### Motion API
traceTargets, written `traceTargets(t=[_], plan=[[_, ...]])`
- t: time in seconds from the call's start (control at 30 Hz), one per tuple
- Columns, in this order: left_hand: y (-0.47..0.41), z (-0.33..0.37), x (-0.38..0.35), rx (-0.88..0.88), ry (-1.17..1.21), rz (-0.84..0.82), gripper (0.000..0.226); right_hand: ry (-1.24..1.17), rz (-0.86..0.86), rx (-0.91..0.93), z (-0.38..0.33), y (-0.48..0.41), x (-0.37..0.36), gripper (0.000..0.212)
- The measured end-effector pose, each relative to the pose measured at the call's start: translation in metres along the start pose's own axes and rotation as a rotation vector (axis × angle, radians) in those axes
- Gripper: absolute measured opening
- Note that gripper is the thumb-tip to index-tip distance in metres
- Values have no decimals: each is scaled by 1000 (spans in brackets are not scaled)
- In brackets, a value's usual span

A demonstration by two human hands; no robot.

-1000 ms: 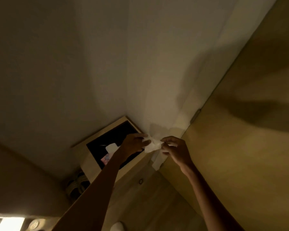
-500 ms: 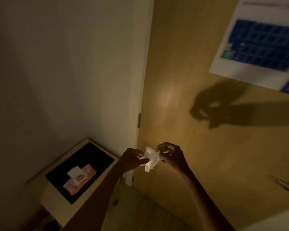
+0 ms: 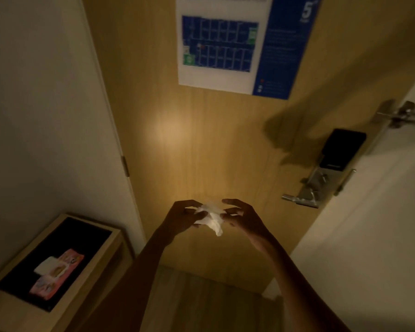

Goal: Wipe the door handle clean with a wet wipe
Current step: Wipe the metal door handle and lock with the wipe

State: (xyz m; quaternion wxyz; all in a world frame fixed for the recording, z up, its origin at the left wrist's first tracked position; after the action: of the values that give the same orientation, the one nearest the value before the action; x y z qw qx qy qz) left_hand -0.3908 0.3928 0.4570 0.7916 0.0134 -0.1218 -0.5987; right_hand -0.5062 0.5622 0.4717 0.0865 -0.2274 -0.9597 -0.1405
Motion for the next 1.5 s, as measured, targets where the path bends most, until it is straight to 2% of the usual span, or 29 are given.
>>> traceTargets(t=[0.27, 0.43, 0.57, 0.73, 0.8, 0.9, 1.03, 1.1, 1.23, 1.37, 1.5], plan=[[-37, 24, -53, -7, 56, -127, 28, 54, 210, 27, 10, 32, 54, 24], [-65, 42, -82, -47, 59, -252, 21, 116, 217, 6, 27, 43, 77, 42], [-87, 54, -104, -73, 25, -327, 19, 246, 303, 38, 36, 50, 98, 22], [-109, 58, -126, -106, -133, -364, 24, 250, 455, -42, 54, 68, 123, 12], [-116, 58, -136, -98, -128, -374, 23, 186, 563, -76, 68, 76, 134, 10], [-127, 59, -149, -116, -161, -350, 20, 149, 808, -74, 86, 91, 157, 20], [-151, 58, -159, -165, -223, -187, 12, 228, 1117, 93, 90, 102, 190, 26], [-160, 54, -164, -198, -264, -88, 15, 287, 1186, 135, 91, 99, 201, 26], [-171, 43, -175, -37, -239, -69, 15, 376, 1182, 108, 96, 80, 214, 25], [-174, 43, -186, -145, -255, -69, 11, 423, 1041, 125, 106, 63, 217, 24], [-175, 44, -189, -182, -334, -12, 9, 494, 840, 136, 120, 56, 220, 36]])
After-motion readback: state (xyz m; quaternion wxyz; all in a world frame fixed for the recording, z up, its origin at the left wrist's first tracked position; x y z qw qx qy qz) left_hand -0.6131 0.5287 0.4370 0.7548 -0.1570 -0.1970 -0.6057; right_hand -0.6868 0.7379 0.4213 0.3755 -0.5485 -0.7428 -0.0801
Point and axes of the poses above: each hand's wrist, its own y-axis away from the middle knuckle, its own x-axis out of the back of the hand, z = x × y, the point moved 2 cm from there along -y, towards the middle knuckle, and after that the axes turned 15 degrees about -z, right-handed, at the moved point
